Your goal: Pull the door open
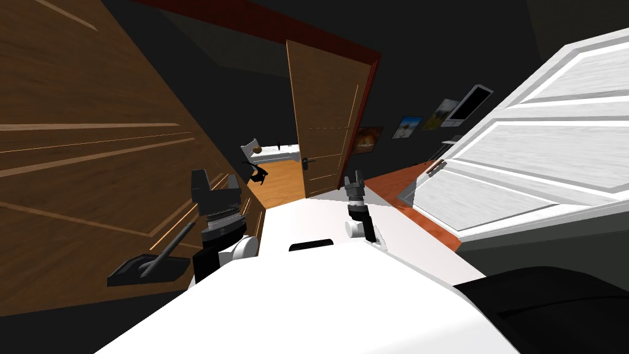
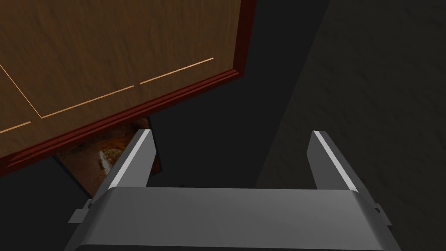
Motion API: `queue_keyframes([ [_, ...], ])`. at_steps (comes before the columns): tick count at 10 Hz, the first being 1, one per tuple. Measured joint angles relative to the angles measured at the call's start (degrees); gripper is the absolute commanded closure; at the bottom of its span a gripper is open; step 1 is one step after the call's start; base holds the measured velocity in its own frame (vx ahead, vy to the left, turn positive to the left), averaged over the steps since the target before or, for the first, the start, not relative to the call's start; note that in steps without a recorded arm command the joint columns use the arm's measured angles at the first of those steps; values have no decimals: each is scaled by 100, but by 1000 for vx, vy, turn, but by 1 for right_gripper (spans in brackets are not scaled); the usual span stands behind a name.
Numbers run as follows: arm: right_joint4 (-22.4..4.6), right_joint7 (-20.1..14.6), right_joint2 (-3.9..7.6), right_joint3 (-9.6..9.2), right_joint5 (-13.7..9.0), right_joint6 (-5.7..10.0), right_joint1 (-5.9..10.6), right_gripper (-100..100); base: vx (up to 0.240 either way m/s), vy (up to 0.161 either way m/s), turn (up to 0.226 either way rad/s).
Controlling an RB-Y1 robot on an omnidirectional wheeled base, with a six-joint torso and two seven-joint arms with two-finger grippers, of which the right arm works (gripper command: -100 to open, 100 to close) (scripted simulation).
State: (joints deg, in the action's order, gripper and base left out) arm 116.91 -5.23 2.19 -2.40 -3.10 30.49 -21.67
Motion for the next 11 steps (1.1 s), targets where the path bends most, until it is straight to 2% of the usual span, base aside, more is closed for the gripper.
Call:
queue_keyframes([
  [2, -275, -23, 42, 14, -11, 10, 175, -100, 67, 14, 23],
  [4, -675, -22, 52, -51, 13, 56, 426, -100, 82, 14, 18],
  [5, -787, -40, 79, -43, 4, 40, 492, -100, 51, 10, 16],
  [7, -1173, -111, 180, -20, -26, 41, 725, -100, 89, 18, 29],
  [11, -1872, -137, 222, -82, -13, -9, 1214, -100, 66, 13, 17],
])
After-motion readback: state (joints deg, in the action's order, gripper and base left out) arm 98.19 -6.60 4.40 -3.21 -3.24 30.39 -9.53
